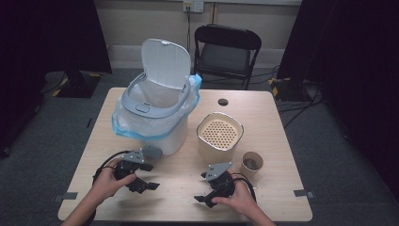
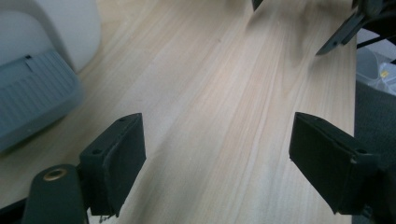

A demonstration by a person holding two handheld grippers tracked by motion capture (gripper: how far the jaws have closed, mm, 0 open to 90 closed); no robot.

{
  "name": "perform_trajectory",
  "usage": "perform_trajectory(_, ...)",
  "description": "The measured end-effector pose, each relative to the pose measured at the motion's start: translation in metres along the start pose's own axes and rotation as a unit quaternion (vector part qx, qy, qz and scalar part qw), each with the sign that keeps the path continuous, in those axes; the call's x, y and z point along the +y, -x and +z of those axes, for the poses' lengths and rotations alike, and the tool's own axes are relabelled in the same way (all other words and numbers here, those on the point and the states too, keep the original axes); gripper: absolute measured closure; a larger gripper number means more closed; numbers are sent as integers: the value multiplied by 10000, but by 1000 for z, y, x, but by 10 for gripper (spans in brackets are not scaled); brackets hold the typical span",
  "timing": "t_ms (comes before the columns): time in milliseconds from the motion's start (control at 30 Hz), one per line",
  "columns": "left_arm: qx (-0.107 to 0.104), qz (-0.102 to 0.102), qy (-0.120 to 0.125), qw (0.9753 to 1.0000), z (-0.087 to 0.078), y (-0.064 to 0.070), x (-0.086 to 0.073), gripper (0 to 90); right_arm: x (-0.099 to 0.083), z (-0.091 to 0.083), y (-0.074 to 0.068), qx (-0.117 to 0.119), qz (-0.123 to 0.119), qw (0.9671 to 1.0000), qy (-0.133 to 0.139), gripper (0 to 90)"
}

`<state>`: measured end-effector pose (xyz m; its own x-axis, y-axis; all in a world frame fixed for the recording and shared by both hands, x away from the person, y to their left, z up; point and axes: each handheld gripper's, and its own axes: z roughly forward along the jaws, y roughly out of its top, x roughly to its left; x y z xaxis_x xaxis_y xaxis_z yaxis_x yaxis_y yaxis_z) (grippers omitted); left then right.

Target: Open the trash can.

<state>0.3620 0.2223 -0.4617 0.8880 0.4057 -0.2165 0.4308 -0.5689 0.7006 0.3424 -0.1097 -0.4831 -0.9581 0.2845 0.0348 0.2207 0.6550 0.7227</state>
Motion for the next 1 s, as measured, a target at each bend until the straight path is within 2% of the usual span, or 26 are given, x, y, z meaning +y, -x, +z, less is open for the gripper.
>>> perform_trajectory(400, -47, 142, -86, 9999, 13, 1, -6, 182, -5, -20, 4, -94, 105, 9999, 46, 152)
perform_trajectory(433, -48, 256, -123, 9996, 15, 1, -7, 181, -8, -24, 5, -135, 124, 9998, 49, 152)
perform_trajectory(633, -11, 368, -175, 9992, 19, 1, -9, 175, -13, -30, 5, -140, 182, 9997, 39, 152)
perform_trajectory(733, 18, 535, -208, 9984, 19, 0, -9, 174, -16, -33, 4, -144, 199, 9997, 5, 152)
perform_trajectory(767, 55, 510, -270, 9983, 19, 1, -10, 174, -16, -33, 4, -149, 205, 9997, -4, 152)
perform_trajectory(867, 30, 564, -240, 9981, 22, 0, -12, 174, -19, -35, 3, -153, 218, 9996, -27, 153)
perform_trajectory(900, 71, 636, -328, 9974, 23, 0, -12, 173, -19, -36, 4, -163, 215, 9996, -18, 153)
perform_trajectory(1000, 68, 646, -320, 9974, 26, 0, -15, 173, -21, -39, 3, -132, 259, 9996, 51, 153)
